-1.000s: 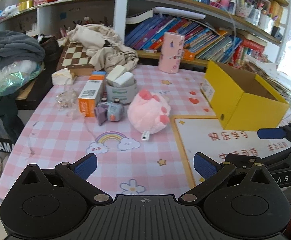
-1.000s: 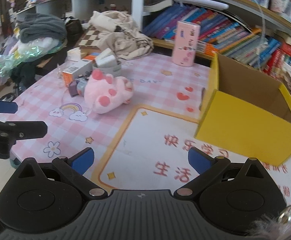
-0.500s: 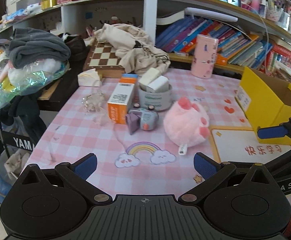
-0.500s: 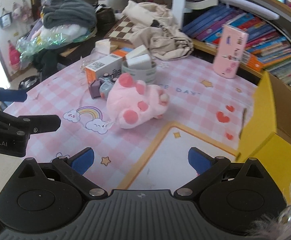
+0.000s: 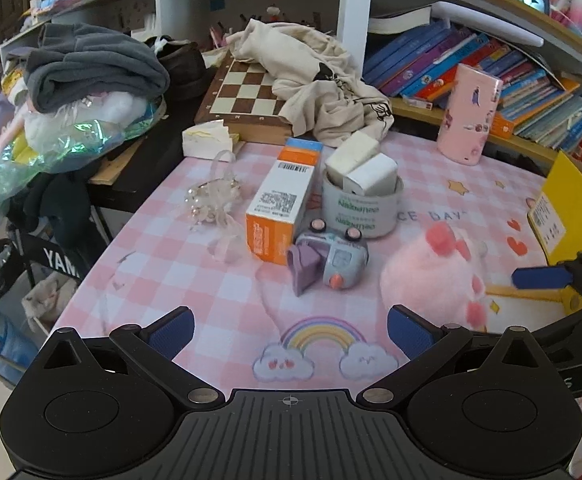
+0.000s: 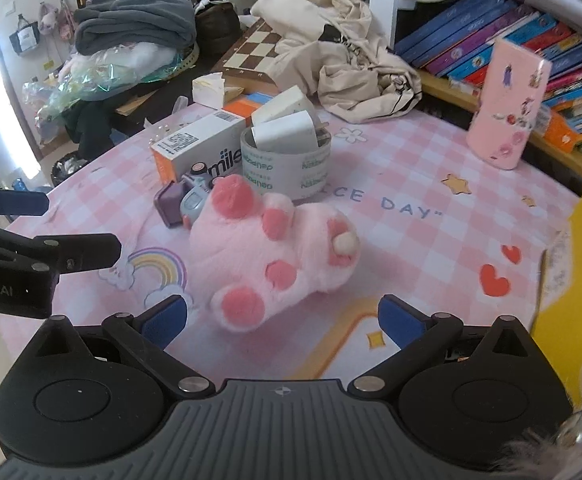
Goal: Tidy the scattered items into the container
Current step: 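Close the right tool on the pink plush pig while the left tool grasps the grey toy truck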
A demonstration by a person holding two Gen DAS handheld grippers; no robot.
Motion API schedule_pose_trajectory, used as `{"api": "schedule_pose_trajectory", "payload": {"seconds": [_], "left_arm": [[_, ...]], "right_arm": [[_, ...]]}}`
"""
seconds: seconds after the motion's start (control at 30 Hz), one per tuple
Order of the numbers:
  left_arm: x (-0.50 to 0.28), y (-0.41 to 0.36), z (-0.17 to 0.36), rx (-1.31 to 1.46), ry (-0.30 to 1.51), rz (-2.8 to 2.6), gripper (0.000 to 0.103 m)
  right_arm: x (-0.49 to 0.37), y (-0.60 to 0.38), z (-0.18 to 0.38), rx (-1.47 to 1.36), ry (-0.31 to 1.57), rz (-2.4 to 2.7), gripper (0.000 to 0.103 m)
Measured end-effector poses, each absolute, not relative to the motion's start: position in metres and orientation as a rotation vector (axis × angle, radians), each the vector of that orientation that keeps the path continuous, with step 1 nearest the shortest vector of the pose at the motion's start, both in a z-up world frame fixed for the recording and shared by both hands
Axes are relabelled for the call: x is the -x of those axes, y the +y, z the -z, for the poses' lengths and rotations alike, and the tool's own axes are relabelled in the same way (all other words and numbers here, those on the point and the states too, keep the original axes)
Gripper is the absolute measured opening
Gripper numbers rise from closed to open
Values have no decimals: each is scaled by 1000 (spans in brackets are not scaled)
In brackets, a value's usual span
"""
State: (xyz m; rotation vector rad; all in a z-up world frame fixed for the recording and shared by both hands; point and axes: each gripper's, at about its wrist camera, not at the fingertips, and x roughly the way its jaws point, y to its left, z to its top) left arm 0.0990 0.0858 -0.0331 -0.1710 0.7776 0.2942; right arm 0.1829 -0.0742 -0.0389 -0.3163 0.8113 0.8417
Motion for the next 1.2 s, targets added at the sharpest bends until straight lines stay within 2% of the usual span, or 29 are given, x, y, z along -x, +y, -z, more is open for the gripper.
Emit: {"api": "schedule_pose_trajectory", "payload": {"seconds": [0.33, 0.47, 0.6, 0.7, 0.8, 1.2], "left_arm": [[-139, 104, 43, 284, 787, -241, 101], [-158, 105, 50, 286, 803, -229, 98], [-172, 93, 57, 242, 825, -224, 91], [-180, 88, 62, 214, 844, -235, 83], [-186, 86, 68, 190, 856, -249, 78], [-198, 81, 84, 137, 877, -256, 76]], "right_arm": [[-211, -46, 51, 300, 808, -932, 103], [-212, -50, 48, 306, 774, -949, 91], [-216, -64, 44, 308, 779, -876, 88], [-218, -76, 41, 327, 786, -816, 88], [-218, -87, 43, 325, 807, -784, 89], [-221, -85, 45, 308, 825, -785, 98]]}}
